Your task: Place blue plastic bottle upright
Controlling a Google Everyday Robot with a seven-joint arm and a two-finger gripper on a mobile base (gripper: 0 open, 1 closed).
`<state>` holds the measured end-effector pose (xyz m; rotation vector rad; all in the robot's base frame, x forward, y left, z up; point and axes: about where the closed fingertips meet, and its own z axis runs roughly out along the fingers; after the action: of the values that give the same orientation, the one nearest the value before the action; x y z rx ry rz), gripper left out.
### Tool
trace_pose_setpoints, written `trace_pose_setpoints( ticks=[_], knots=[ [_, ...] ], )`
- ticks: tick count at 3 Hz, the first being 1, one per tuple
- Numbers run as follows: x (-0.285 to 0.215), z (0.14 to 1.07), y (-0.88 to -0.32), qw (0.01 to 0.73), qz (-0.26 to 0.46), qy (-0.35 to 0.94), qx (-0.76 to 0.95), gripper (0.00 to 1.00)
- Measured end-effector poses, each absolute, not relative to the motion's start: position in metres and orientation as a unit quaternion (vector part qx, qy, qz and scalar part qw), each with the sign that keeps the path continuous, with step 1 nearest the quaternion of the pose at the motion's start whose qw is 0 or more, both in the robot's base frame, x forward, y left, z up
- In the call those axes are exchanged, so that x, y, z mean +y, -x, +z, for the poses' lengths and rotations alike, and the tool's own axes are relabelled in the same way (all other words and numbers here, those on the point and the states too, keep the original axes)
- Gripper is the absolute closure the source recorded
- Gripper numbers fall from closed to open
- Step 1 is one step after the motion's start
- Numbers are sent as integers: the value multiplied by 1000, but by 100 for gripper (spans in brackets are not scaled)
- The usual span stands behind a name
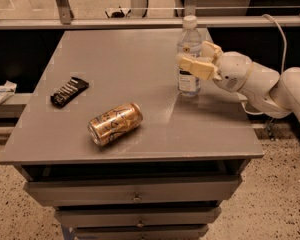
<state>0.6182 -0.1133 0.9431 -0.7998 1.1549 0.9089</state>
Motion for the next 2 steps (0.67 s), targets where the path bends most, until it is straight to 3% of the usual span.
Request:
trace_pose_setpoints(
  ticks=[2],
  knots=[
    [-135, 937, -602, 679, 398, 356, 505, 100]
  ],
)
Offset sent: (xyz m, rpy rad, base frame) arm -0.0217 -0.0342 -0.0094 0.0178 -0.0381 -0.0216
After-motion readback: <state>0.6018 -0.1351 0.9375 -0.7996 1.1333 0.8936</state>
